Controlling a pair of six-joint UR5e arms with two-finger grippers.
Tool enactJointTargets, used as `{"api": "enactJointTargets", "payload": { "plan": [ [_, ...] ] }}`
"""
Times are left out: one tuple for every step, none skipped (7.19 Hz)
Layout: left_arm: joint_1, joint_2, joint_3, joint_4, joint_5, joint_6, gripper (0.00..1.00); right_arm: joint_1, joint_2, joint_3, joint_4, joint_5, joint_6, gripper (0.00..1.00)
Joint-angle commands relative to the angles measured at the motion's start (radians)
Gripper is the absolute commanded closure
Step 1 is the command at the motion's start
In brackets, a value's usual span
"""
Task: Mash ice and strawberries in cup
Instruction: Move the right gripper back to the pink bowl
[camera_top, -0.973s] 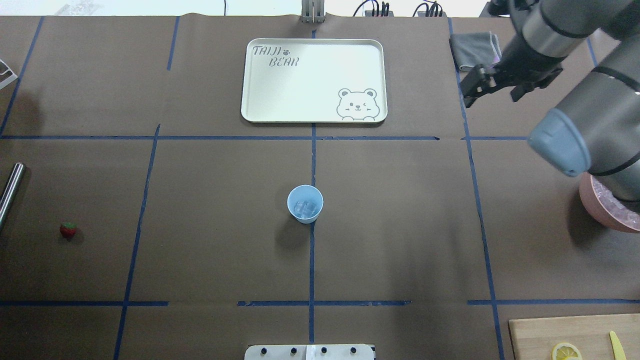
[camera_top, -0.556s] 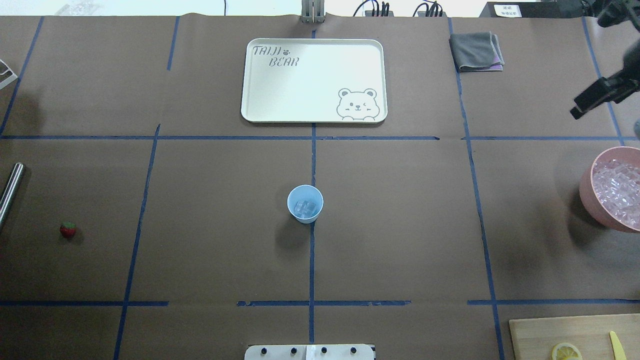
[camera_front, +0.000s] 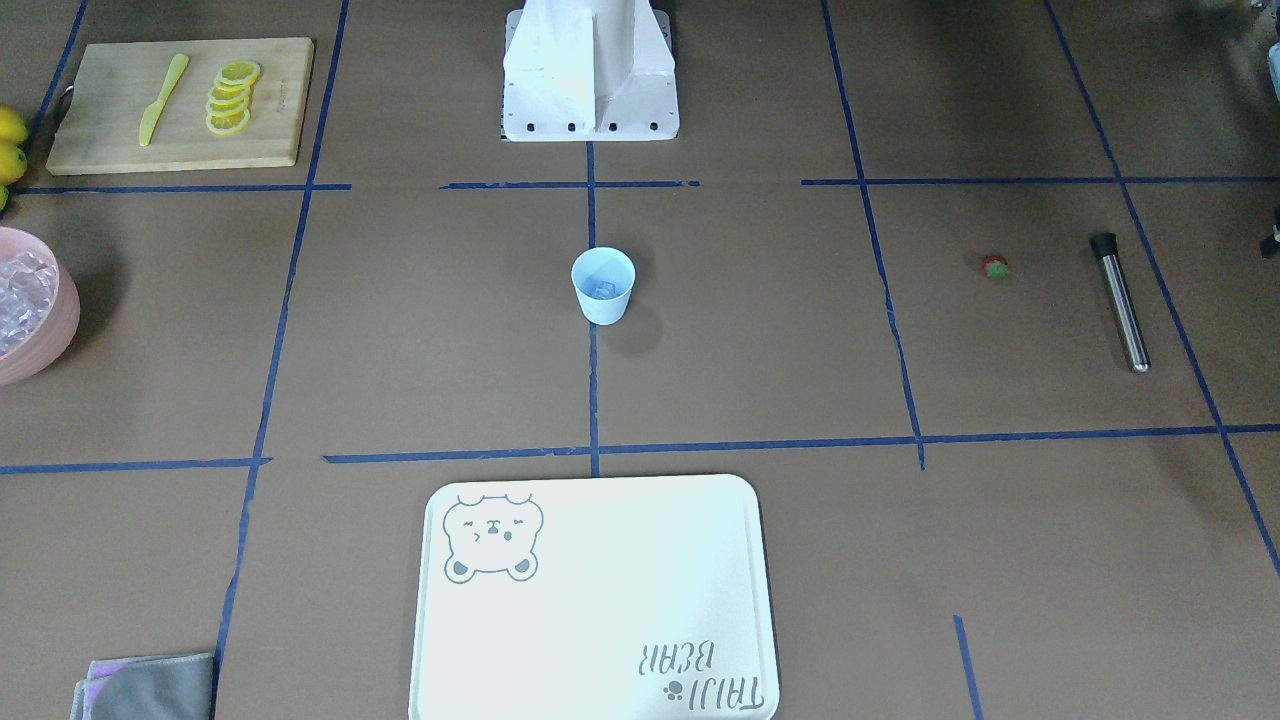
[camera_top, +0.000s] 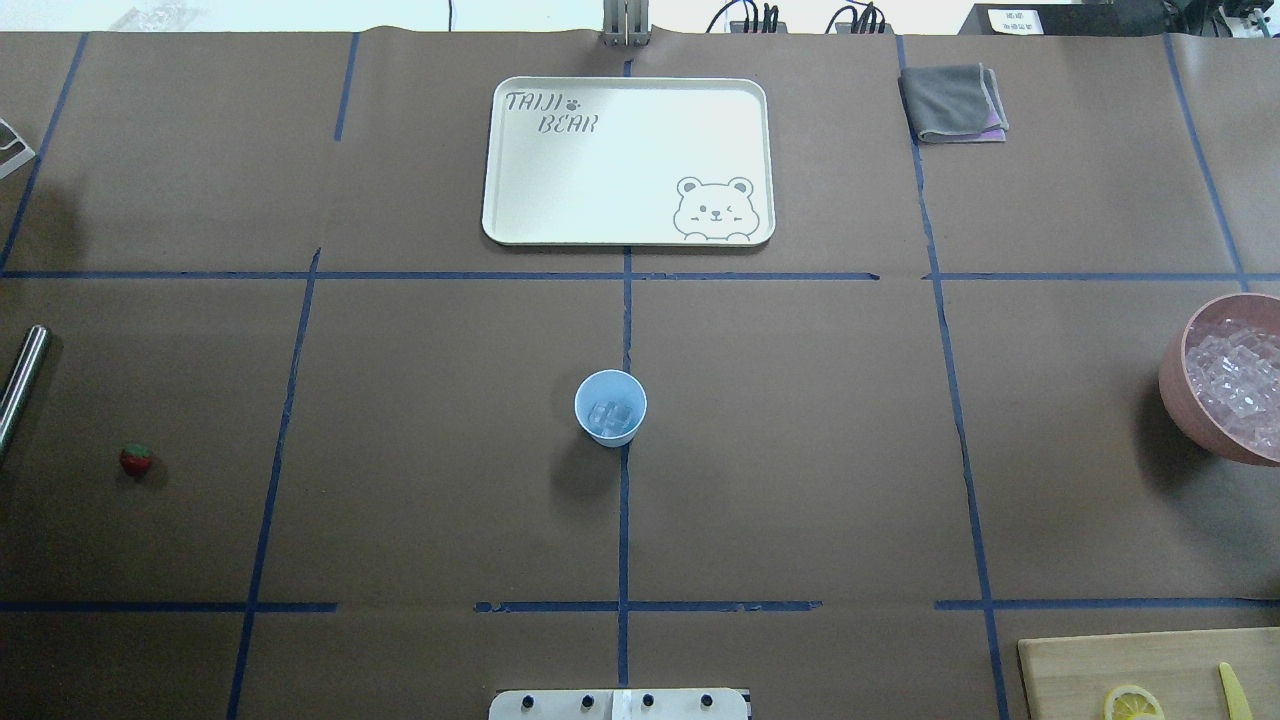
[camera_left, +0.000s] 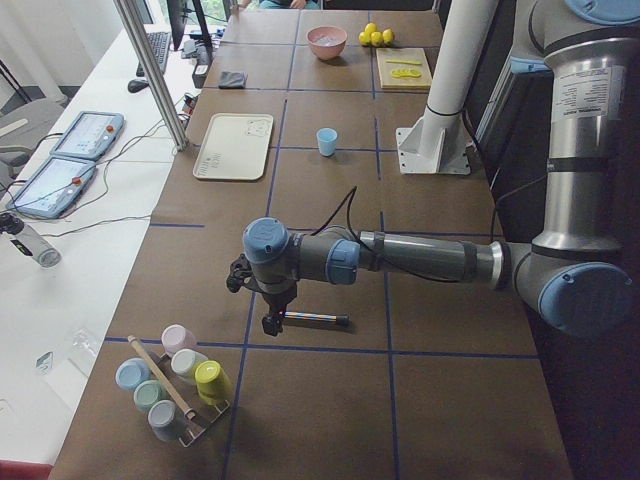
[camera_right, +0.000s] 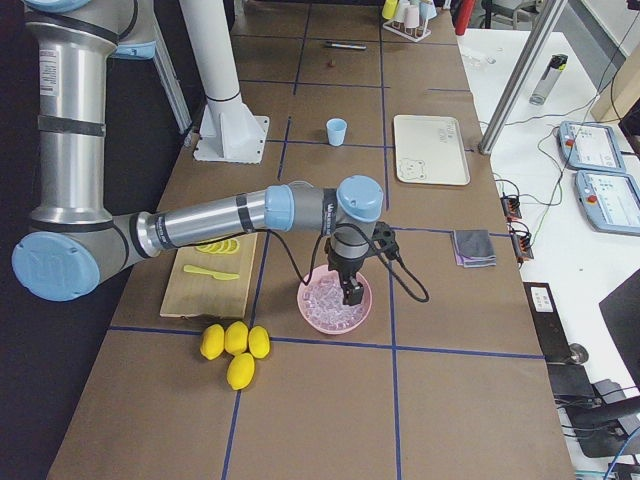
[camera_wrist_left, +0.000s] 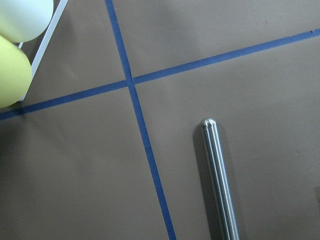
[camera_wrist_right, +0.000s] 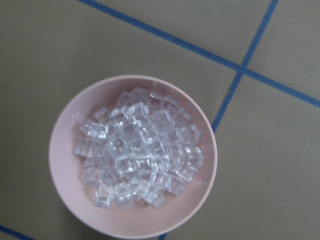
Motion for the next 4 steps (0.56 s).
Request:
{"api": "enactJointTargets", "payload": {
  "plan": [
    [0.000,-0.003,0.001,-0.041,0.002,-0.002,0.00,0.057,-0.076,-0.029,0.050,0.000,-0.003,0.03],
    [0.000,-0.016,0.005,-0.040,0.005,-0.004,0.00,0.082,-0.098,-0.026,0.059,-0.004,0.017,0.03],
    [0.000,-0.018,0.002,-0.036,0.003,-0.005,0.00,0.091,-0.101,-0.026,0.073,-0.005,0.024,0.02],
    [-0.002,-0.018,-0.003,-0.039,-0.001,-0.010,0.00,0.091,-0.101,-0.026,0.076,-0.007,0.048,0.02]
  ]
}}
